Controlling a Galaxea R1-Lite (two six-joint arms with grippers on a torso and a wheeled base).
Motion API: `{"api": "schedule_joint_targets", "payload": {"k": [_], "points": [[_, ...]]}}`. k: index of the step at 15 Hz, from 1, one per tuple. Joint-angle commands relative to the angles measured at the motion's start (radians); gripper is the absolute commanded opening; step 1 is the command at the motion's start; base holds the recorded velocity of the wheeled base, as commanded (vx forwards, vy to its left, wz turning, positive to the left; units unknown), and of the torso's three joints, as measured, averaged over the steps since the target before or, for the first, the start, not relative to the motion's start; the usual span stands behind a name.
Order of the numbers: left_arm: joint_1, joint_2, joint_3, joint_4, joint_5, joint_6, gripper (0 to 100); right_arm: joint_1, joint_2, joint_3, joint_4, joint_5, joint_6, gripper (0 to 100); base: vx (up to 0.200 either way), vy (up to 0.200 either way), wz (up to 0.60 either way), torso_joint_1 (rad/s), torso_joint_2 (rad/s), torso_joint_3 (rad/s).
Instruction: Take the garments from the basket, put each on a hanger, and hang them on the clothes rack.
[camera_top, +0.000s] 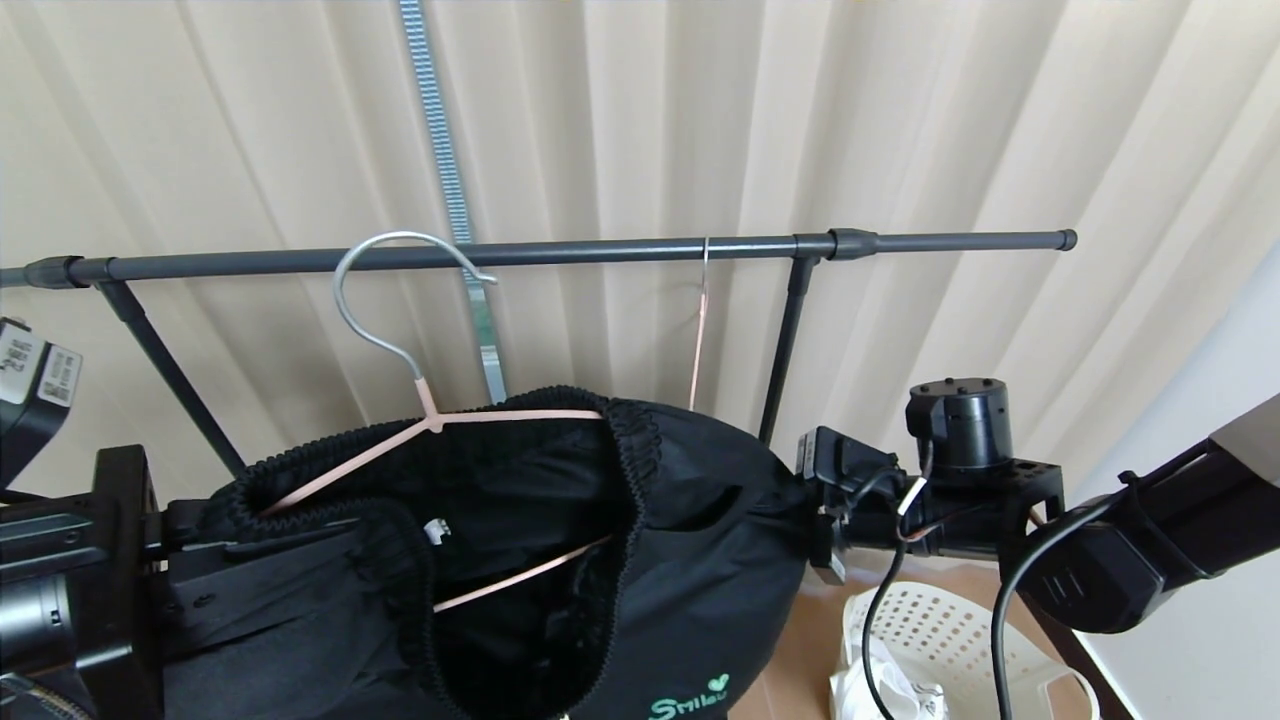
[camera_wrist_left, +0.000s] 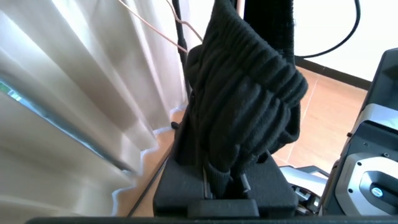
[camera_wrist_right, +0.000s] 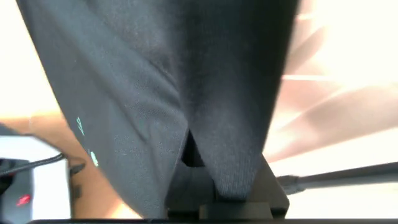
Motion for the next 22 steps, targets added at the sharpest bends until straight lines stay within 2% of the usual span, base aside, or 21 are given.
{"api": "schedule_joint_targets", "payload": {"k": [1,8,11,16,22], "points": [[0.000,0.003,0.003,0.000,0.001,-0.002,0,0.005,-0.034,-0.001,0.003,0.001,0.002,100,0.000,0.000,0.00,0.000,0.00,0.000],[0.069,0.000,0.033,0.000,0.001,-0.002,0,0.007,-0.064,0.006,0.000,0.001,0.002,100,0.000,0.000,0.00,0.000,0.00,0.000],[0.107,0.004,0.052,0.000,0.000,0.000,0,0.033,-0.061,-0.005,-0.001,-0.003,0.008,100,0.000,0.000,0.00,0.000,0.00,0.000],[0.116,0.024,0.082,0.001,0.028,0.009,0,0.033,-0.055,-0.005,-0.001,-0.011,0.008,100,0.000,0.000,0.00,0.000,0.00,0.000],[0.107,0.098,0.135,0.001,0.086,0.116,0,0.033,-0.051,-0.004,-0.001,-0.037,0.008,100,0.000,0.000,0.00,0.000,0.00,0.000]]}}
